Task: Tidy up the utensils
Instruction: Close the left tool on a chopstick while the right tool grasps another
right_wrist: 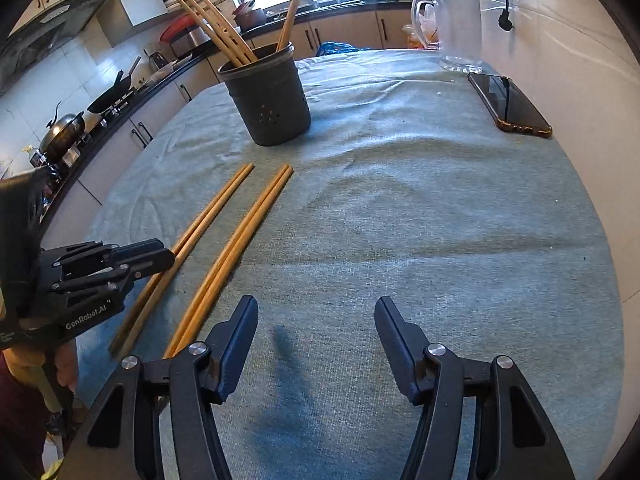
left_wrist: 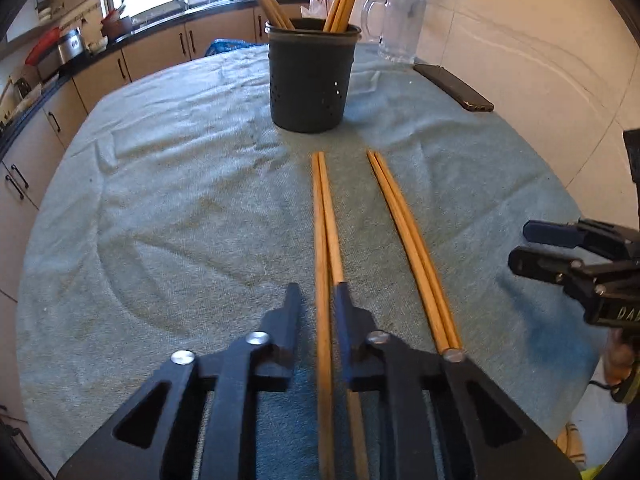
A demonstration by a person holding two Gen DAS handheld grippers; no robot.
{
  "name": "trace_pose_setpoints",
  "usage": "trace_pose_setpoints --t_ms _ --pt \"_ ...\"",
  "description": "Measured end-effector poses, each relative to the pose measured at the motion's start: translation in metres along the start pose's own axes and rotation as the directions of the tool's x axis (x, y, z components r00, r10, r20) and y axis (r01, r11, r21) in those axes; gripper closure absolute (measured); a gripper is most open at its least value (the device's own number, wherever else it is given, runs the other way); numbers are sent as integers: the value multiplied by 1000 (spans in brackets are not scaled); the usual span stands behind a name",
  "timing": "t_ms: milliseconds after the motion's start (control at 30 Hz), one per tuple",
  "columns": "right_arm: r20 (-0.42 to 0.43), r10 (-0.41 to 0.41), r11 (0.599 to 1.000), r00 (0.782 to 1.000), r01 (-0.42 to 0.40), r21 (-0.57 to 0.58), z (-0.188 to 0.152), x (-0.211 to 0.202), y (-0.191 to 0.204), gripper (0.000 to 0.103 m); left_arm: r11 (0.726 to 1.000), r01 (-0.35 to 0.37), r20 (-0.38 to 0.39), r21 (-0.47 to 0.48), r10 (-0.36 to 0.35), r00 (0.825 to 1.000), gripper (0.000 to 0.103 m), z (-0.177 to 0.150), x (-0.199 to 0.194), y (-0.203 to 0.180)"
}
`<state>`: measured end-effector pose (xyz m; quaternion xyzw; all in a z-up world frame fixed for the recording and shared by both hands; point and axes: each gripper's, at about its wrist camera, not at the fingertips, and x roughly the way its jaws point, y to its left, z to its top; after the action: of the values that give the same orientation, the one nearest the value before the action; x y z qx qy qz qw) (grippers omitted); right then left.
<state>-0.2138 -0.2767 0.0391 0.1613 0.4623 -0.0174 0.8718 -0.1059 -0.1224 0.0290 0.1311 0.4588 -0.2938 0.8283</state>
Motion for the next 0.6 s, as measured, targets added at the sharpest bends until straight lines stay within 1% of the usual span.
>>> trace_pose_setpoints --t_ms 33,133,233,300,333,433,467,600 --pt "-3 2 1000 1000 -2 2 0 2 1 38 1000 2 -3 -6 -2 1000 98 1 1 1" --pt "-9 5 1000 1000 -5 -2 4 7 4 38 1000 -16 1 5 16 1000 98 0 3 -2" --pt "-11 16 1000 1000 -16 -15 5 11 12 38 998 -57 -6 40 57 998 96 -1 7 -8" --pt "-14 25 999 1000 -25 -27 6 15 22 38 997 -71 -11 34 71 997 96 2 9 -8" --pt "-15 24 999 1000 -24 -35 7 18 26 39 997 -72 -18 25 73 997 96 4 9 -7" --pt "-15 8 998 1000 -9 -65 8 24 40 47 995 -91 -33 -39 89 995 97 3 8 3" --pt "-17 5 997 1000 -6 -80 8 27 45 47 993 -93 -37 -66 91 995 97 2 6 8" --pt "-14 -8 993 1000 6 -120 10 36 59 50 986 -66 -37 -152 61 997 97 -10 -3 22"
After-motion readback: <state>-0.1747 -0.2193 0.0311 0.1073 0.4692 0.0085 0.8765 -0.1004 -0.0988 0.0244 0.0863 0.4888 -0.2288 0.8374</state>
